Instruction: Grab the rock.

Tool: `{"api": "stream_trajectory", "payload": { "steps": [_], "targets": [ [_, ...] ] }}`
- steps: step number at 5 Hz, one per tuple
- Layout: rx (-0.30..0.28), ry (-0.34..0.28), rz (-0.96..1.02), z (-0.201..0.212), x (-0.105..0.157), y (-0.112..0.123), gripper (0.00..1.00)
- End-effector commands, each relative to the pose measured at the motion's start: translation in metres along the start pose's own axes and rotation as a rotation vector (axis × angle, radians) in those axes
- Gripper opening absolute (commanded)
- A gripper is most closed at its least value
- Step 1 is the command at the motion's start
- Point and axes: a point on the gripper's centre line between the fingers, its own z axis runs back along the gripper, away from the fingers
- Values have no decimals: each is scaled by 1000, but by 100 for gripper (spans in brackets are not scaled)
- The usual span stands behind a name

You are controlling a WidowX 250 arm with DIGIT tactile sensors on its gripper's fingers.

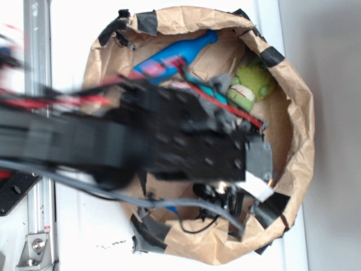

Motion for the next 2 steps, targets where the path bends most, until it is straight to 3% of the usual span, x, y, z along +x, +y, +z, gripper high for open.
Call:
{"api": "stream_trajectory", "payload": {
  "steps": [1, 2],
  "targets": [
    [69, 45, 321, 113, 0, 35, 0],
    [-24, 91, 383, 132, -7, 28, 0]
  ]
}}
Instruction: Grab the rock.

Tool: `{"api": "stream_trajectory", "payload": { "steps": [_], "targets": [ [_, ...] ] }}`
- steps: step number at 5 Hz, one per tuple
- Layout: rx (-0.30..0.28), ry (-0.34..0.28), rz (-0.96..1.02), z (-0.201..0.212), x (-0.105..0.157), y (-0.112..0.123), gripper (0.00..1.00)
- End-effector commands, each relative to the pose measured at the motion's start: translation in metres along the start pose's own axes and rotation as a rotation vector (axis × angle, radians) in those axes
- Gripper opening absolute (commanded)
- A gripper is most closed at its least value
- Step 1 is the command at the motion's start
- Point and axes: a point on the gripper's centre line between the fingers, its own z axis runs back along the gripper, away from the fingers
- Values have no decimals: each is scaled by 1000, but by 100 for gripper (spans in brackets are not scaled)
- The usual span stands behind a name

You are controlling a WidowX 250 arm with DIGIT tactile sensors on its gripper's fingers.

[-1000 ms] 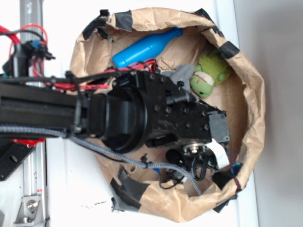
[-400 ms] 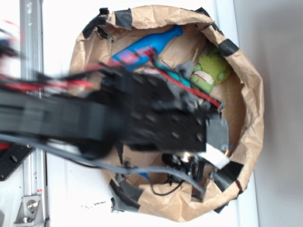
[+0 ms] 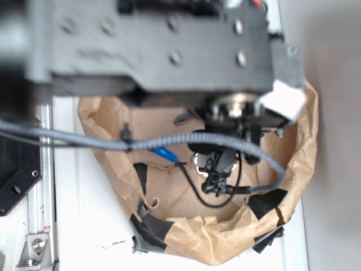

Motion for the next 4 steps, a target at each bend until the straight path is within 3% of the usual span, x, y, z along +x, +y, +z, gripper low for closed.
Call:
{"api": "stream_trajectory", "payload": {
  "steps": [1, 4],
  "targets": [
    [-39, -17, 130, 39, -9, -3, 0],
    [-8, -26, 180, 31, -18, -3, 0]
  ]
}}
